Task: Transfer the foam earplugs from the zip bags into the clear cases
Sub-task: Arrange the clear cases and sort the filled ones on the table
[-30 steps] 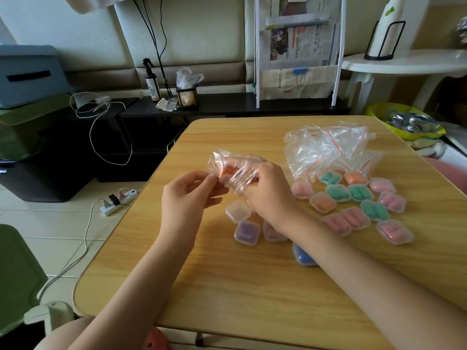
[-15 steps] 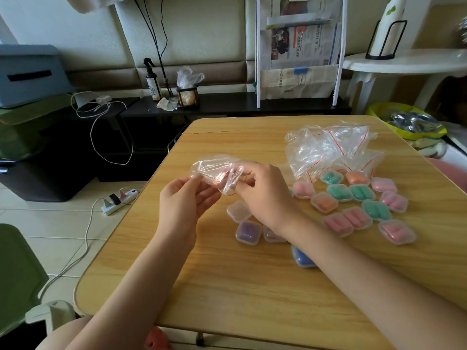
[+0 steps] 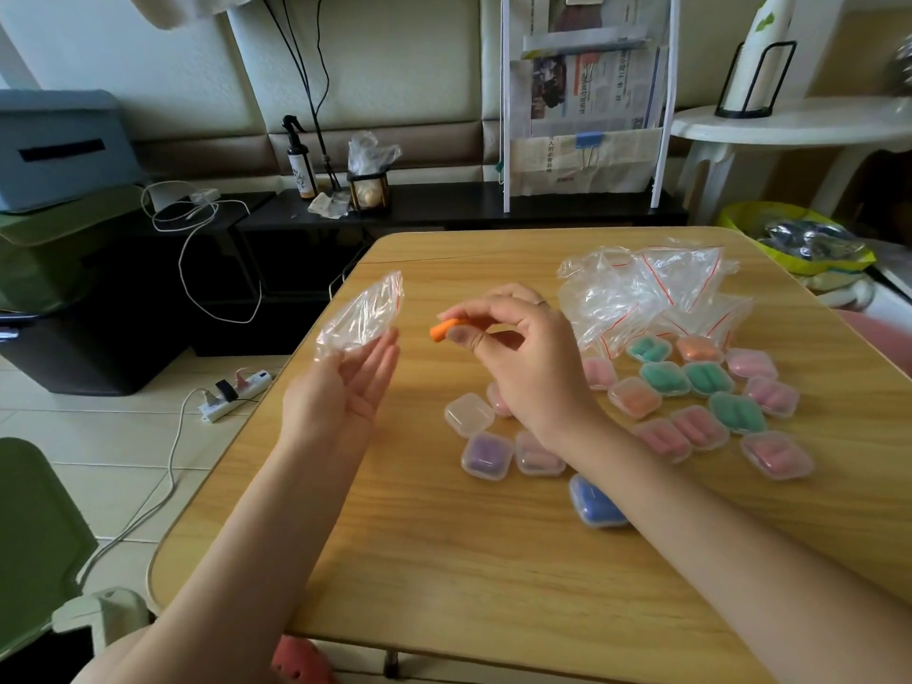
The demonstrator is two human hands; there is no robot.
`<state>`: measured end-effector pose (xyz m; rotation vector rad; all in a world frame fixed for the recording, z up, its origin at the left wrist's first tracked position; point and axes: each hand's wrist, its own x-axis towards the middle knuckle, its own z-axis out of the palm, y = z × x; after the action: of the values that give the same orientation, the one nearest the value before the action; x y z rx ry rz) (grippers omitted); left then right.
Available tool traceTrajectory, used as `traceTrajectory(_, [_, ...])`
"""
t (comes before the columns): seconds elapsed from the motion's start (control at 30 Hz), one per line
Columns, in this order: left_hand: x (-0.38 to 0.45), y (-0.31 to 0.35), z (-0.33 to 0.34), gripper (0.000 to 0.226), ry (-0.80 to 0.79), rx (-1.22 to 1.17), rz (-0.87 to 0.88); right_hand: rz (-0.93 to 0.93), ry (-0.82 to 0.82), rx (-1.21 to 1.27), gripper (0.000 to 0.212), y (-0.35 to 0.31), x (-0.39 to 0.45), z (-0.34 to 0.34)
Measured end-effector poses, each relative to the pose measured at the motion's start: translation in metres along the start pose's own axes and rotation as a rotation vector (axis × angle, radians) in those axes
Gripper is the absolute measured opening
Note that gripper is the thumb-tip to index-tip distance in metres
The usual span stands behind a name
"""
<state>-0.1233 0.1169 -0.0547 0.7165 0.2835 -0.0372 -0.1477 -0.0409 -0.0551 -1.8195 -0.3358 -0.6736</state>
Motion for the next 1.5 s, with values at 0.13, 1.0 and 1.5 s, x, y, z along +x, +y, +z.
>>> traceTrajectory(0.13, [-0.007,-0.010,0.006,0.033,-0.192,0.027,-0.283,-0.152,-0.134,-0.063,0.019,-0.001,-0.007,0.012])
traceTrajectory(1.0, [-0.019,-0.014,0.005,0.037,-0.121,1.178,0.374,-0.215,0.160,-0.643,0.003,0.012,0.018,-0.029])
traceTrajectory(1.5, [-0.027,-0.020,0.001,0.036,-0.307,1.834,0.458,0.191,0.028,-1.174,0.055,0.043,0.026,-0.057])
